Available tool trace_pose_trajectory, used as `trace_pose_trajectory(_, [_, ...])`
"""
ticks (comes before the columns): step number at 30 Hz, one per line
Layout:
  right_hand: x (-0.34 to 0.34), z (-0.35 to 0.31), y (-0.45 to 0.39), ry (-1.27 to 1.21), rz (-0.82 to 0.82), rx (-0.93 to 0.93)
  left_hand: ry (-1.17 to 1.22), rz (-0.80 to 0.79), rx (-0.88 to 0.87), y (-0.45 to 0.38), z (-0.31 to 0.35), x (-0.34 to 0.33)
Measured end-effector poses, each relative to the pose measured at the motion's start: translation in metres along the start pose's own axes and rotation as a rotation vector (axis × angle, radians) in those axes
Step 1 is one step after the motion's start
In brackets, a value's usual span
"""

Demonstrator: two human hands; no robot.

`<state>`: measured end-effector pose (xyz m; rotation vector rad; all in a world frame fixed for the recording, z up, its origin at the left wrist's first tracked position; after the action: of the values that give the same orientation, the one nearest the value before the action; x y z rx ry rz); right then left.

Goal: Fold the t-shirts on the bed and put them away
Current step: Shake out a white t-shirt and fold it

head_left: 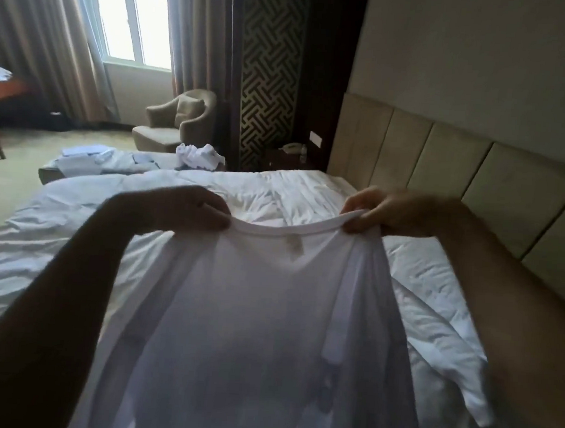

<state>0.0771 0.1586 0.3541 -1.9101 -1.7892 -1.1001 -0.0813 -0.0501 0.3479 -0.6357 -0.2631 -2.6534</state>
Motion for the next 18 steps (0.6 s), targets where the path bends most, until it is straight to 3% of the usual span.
trace_pose_trajectory(9, [-0.036,0.181,-0.195,0.462,0.047,-0.219,-0.066,0.408,0.262,-0.164,-0.195,-0.016])
trace_pose_trajectory(12, [-0.043,0.235,-0.259,0.458,0.134,-0.286,-0.167,0.494,0.303,-0.206,-0.234,-0.016])
trace_pose_trajectory(18, [-0.066,0.325,-0.379,0.374,0.26,-0.398,-0.136,0.593,0.361,-0.299,-0.355,-0.01])
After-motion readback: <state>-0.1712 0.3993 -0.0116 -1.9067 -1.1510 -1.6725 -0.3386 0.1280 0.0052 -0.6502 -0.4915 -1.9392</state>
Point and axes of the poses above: each hand's wrist, its own y-axis away from the middle knuckle, its own x-axis out of the back of the hand, z = x × y, the point moved 10 cm from there along -y, towards the middle knuckle, and after that the axes turned 15 degrees about y, right-handed, at the moved point
